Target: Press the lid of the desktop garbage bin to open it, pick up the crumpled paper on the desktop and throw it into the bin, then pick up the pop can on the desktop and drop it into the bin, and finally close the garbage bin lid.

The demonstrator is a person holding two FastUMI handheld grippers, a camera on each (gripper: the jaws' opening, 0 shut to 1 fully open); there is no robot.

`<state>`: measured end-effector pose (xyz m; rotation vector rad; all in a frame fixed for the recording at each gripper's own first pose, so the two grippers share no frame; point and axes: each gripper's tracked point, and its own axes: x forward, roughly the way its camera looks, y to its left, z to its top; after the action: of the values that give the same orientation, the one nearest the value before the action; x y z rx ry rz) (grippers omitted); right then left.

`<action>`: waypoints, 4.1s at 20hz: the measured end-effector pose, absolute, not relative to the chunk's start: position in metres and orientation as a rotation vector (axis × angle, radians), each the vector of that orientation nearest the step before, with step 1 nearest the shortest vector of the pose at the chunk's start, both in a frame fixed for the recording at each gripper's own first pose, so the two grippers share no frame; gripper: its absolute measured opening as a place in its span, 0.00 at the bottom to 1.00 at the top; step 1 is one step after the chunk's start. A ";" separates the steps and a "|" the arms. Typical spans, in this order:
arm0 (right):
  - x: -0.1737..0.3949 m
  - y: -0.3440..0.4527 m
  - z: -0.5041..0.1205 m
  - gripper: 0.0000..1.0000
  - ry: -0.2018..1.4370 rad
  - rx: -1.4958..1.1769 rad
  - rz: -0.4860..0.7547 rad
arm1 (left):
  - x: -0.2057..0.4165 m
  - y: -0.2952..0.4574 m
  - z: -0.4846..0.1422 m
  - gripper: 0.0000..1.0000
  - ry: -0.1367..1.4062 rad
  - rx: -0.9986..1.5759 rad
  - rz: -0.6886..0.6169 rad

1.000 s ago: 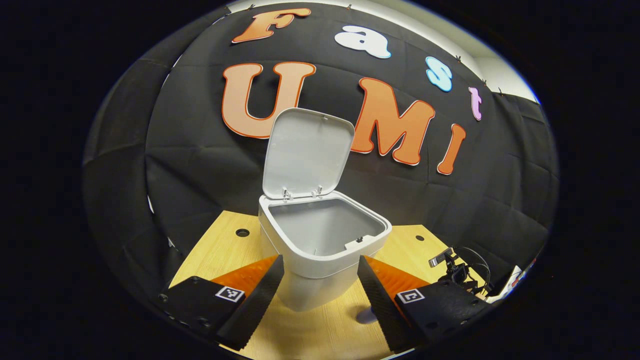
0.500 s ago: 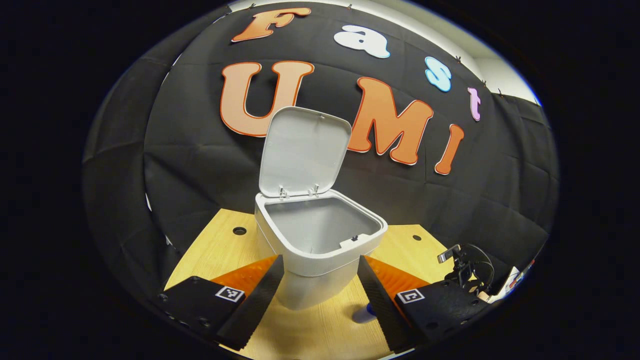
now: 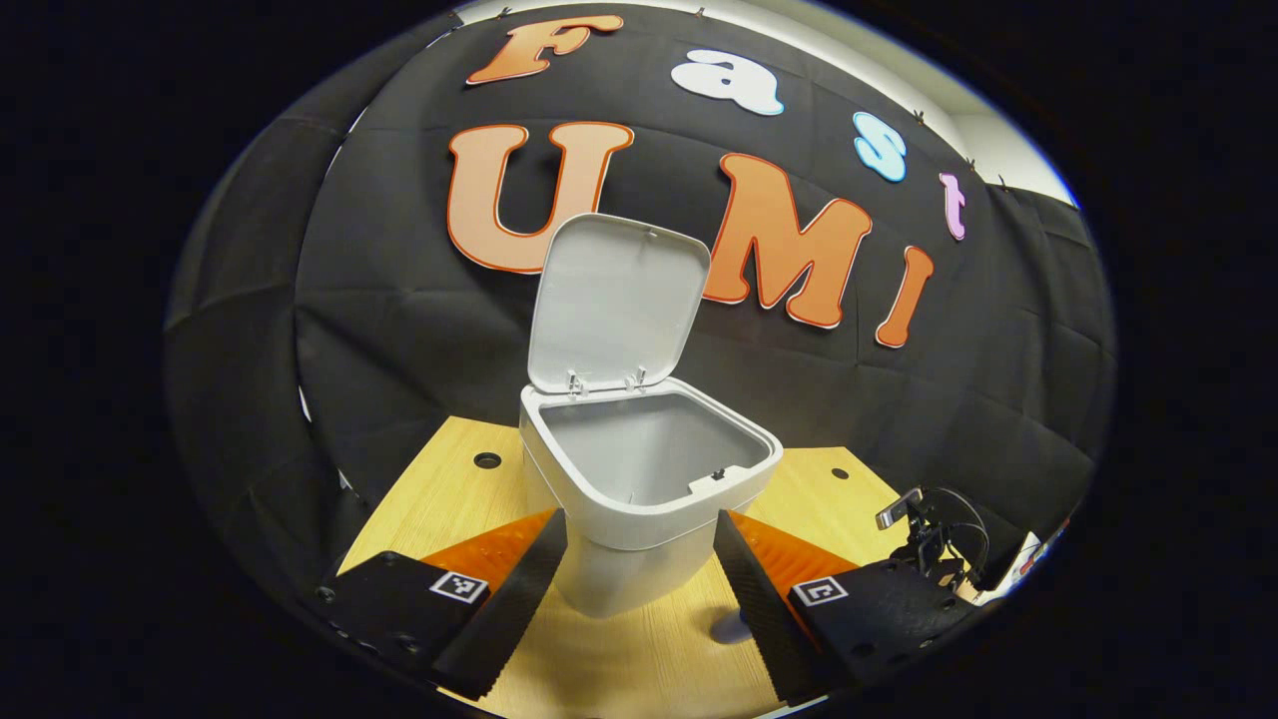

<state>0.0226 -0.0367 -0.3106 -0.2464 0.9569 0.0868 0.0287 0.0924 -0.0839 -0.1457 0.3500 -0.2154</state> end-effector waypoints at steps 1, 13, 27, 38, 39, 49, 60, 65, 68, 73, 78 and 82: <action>0.024 -0.035 -0.314 0.75 0.970 -0.233 0.091 | 0.027 0.094 -0.085 0.94 0.352 -0.139 -0.212; 0.030 -0.034 -0.315 0.13 0.978 -0.253 0.112 | 0.022 0.113 -0.091 0.95 0.375 -0.144 -0.170; 0.037 -0.043 -0.246 0.05 0.766 -0.069 0.081 | 0.023 0.083 -0.085 0.95 0.358 -0.146 -0.235; 0.082 0.010 -0.051 0.05 0.400 -0.048 0.248 | 0.016 0.076 -0.077 0.95 0.327 -0.170 -0.274; 0.091 0.024 -0.041 0.05 0.377 -0.071 0.273 | 0.015 0.081 -0.077 0.94 0.320 -0.152 -0.267; 0.148 0.180 -0.033 0.05 0.336 -0.135 0.550 | -0.001 0.111 -0.085 0.95 0.329 -0.129 -0.211; 0.178 0.234 -0.104 0.14 0.458 -0.186 0.572 | -0.009 0.158 -0.096 0.95 0.343 -0.160 -0.133; 0.184 0.234 -0.109 0.60 0.444 -0.183 0.535 | -0.004 0.163 -0.096 0.95 0.346 -0.179 -0.129; 0.185 0.233 -0.113 0.96 0.460 -0.168 0.528 | -0.005 0.164 -0.094 0.95 0.341 -0.169 -0.132; 0.173 0.227 -0.104 0.96 0.427 -0.171 0.549 | -0.005 0.157 -0.099 0.95 0.352 -0.168 -0.146; 0.158 0.192 -0.090 0.96 0.377 -0.195 0.523 | -0.003 0.132 -0.102 0.95 0.361 -0.168 -0.186; 0.143 0.152 -0.077 0.96 0.359 -0.166 0.481 | -0.001 0.098 -0.106 0.95 0.376 -0.150 -0.242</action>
<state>0.1431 0.1521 -0.0768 -0.1663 0.3594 0.4813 -0.0014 0.0981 -0.1064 -0.1502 0.3760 -0.2418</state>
